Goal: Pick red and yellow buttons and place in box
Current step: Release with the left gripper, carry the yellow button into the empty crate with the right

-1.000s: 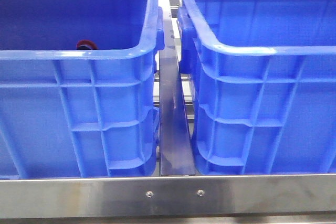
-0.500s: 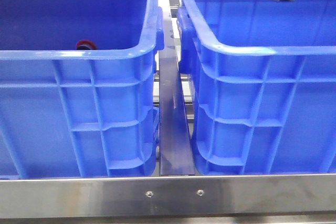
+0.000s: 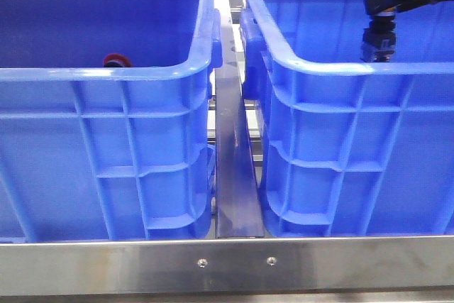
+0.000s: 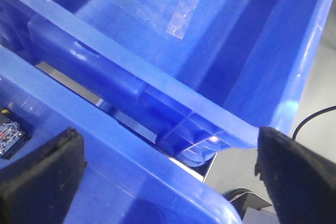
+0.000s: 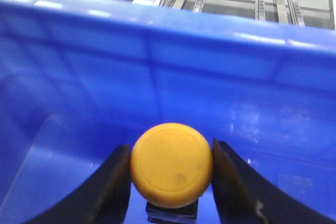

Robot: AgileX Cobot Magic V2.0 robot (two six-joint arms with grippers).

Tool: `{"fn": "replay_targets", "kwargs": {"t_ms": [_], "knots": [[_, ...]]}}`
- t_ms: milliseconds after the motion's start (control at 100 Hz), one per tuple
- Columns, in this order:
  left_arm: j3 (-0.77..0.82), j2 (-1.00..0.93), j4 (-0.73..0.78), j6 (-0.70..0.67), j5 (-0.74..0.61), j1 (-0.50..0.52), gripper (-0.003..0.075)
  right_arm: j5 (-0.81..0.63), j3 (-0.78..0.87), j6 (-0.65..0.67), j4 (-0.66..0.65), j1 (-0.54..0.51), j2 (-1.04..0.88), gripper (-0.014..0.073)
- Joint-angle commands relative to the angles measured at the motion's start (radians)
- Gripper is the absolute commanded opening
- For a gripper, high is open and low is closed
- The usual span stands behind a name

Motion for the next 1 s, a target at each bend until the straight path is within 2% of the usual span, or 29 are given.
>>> {"fn": "replay_targets", "kwargs": {"t_ms": [0,570,660,860,990], "knots": [[-0.027,-0.037,-0.042,-0.002,-0.054,-0.007,0.0619,-0.039,-0.069,-0.014,0.028,0.002,0.004,0.0183],[-0.027,-0.037,-0.042,-0.002,-0.058,-0.007,0.0619,-0.012,-0.112,-0.014,0.086,0.002,0.138,0.0192],[-0.027,-0.037,-0.042,-0.002,-0.058,-0.007,0.0619,-0.01,-0.112,-0.014,0.086,0.002,0.138,0.0254],[-0.027,-0.037,-0.042,-0.002,-0.058,-0.007,0.0619,0.021,-0.112,-0.014,0.086,0.002,0.138,0.0506],[-0.027,-0.037,-0.042,-0.002,-0.058,-0.007,0.0619,0.019,-0.112,-0.014,0.086,0.002,0.137,0.0552]]}}
